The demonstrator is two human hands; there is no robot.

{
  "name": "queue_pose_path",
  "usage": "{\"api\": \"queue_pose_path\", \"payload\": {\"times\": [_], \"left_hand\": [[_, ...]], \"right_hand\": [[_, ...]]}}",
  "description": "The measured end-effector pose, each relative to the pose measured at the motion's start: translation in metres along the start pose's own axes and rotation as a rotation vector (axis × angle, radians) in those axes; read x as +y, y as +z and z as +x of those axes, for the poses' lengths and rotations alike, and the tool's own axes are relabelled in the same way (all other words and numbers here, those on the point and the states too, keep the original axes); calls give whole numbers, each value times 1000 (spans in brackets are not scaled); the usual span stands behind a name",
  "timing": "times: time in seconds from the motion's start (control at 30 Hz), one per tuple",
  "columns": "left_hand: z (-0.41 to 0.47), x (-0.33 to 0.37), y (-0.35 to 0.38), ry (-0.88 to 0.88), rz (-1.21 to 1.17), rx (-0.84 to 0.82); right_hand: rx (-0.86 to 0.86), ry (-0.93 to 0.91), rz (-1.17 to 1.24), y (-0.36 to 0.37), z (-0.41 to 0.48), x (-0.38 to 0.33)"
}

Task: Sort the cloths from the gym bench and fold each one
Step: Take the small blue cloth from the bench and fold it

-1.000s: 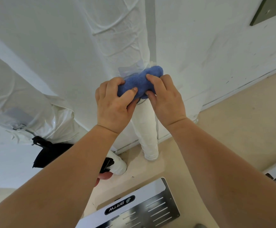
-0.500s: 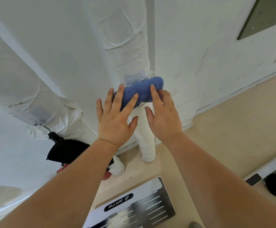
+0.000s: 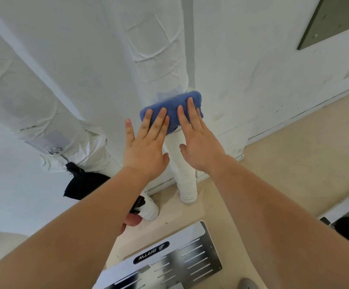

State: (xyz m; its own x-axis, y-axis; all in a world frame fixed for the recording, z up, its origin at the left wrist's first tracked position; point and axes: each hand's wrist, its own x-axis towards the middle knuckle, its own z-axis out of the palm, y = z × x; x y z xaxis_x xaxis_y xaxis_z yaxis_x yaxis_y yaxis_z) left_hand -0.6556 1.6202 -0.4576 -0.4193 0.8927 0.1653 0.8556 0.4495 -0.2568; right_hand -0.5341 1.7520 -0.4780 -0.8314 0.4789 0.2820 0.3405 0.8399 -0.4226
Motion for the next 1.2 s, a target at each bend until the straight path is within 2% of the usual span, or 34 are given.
{"api": "queue_pose_path", "payload": {"times": [0.17, 0.43, 0.83, 1.1, 1.2], "left_hand": [[6, -6, 7, -2, 28, -59], [-8, 7, -10, -4, -8, -46], [-28, 20, -34, -38, -96, -118], [-35, -1, -62, -131, -176, -24], [-44, -21, -72, -107, -240, 36]], "right_hand": [[-95, -15, -59, 2, 4, 11], [3, 26, -84, -14, -13, 2], [-64, 125, -107, -50, -36, -16], [-63, 140, -109, -68, -36, -35], [-55, 200, -165, -74, -39, -59]]}}
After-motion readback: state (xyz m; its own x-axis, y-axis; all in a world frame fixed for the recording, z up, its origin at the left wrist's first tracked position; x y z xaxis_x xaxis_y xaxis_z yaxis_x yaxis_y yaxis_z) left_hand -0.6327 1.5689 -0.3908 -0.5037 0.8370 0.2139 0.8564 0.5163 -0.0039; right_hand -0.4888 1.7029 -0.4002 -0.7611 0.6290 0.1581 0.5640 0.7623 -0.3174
